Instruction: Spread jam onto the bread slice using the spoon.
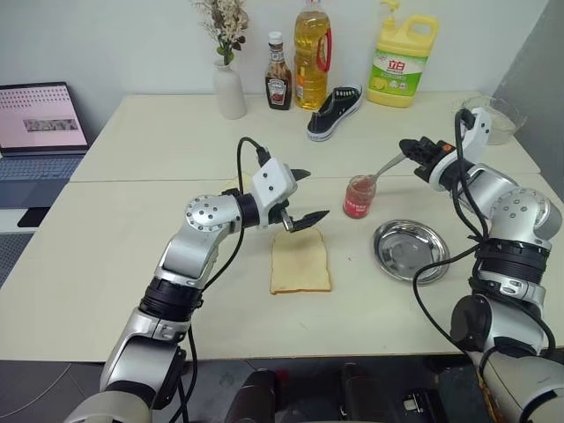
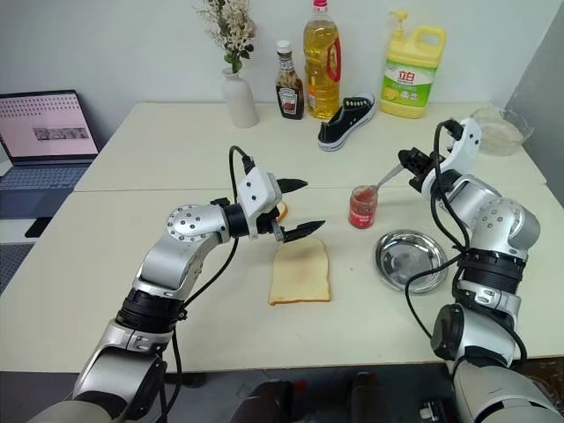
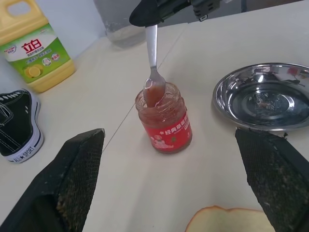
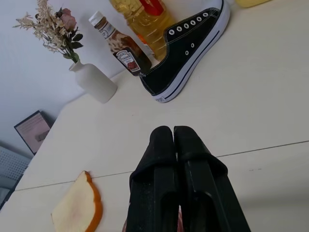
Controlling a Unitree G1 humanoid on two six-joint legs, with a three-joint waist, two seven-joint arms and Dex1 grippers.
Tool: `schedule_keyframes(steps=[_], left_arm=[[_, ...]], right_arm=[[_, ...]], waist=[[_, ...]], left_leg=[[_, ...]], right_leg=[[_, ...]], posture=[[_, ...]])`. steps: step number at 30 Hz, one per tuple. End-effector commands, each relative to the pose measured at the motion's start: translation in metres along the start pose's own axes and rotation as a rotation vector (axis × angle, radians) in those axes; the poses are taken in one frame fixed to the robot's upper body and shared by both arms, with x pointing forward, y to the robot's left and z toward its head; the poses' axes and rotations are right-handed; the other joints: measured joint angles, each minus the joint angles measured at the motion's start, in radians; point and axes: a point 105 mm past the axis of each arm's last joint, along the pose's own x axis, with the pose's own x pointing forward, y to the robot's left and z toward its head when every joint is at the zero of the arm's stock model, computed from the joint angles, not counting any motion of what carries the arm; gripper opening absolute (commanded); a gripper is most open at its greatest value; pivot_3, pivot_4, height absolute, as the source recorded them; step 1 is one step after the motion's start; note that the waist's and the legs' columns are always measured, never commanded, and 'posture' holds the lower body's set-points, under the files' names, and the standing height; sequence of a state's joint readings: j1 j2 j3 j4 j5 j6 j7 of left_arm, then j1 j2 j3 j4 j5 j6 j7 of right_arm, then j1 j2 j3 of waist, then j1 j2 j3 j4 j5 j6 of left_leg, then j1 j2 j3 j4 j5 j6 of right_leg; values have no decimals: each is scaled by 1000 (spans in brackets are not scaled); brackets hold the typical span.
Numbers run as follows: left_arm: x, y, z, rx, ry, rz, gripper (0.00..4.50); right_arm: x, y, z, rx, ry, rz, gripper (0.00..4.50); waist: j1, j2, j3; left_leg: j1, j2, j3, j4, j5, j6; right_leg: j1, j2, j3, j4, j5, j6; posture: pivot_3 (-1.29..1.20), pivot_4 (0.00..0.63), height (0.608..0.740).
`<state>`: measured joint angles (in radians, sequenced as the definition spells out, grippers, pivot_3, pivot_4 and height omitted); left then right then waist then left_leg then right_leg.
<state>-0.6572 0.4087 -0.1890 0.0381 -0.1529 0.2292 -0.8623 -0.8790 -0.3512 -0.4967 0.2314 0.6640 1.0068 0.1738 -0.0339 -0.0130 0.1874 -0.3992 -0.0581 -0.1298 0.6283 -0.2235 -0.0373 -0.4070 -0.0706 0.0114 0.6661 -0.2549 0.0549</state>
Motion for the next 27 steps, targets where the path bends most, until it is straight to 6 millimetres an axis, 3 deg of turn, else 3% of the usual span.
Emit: schedule_keyframes(steps=[1, 15, 19, 24, 27], left_arm=[[-2, 6, 14, 54, -32, 10, 4500], [-13, 10, 13, 100, -19, -57, 4500], [-20, 8, 13, 114, -31, -88, 4500], [-40, 4, 10, 135, -38, -116, 4500], [-73, -14, 10, 60, -50, -137, 4500]], right_arm=[[-6, 9, 21, 4, -69, 36, 29], [-20, 19, 37, 326, -186, 109, 29], [-21, 36, 35, 367, -176, 167, 29], [-25, 74, 19, 380, -94, 278, 29], [-30, 107, -18, 355, 40, 366, 29]], waist=[[0, 0, 0], [0, 0, 0], [-1, 0, 0], [-10, 0, 0], [-24, 1, 0]], left_leg=[[0, 0, 0, 0, 0, 0], [0, 0, 0, 0, 0, 0], [0, 1, 0, 0, 0, 0], [0, 2, 1, 0, 0, 0], [0, 3, 1, -1, 0, 0]], right_leg=[[0, 0, 0, 0, 0, 0], [0, 0, 0, 1, 0, 0], [0, 0, 1, 1, 0, 0], [-2, 0, 2, 5, 0, 0], [-4, 0, 3, 7, 0, 0]], posture=[[0, 150, 740], [0, 150, 740], [0, 150, 740], [0, 150, 740], [0, 150, 740]])
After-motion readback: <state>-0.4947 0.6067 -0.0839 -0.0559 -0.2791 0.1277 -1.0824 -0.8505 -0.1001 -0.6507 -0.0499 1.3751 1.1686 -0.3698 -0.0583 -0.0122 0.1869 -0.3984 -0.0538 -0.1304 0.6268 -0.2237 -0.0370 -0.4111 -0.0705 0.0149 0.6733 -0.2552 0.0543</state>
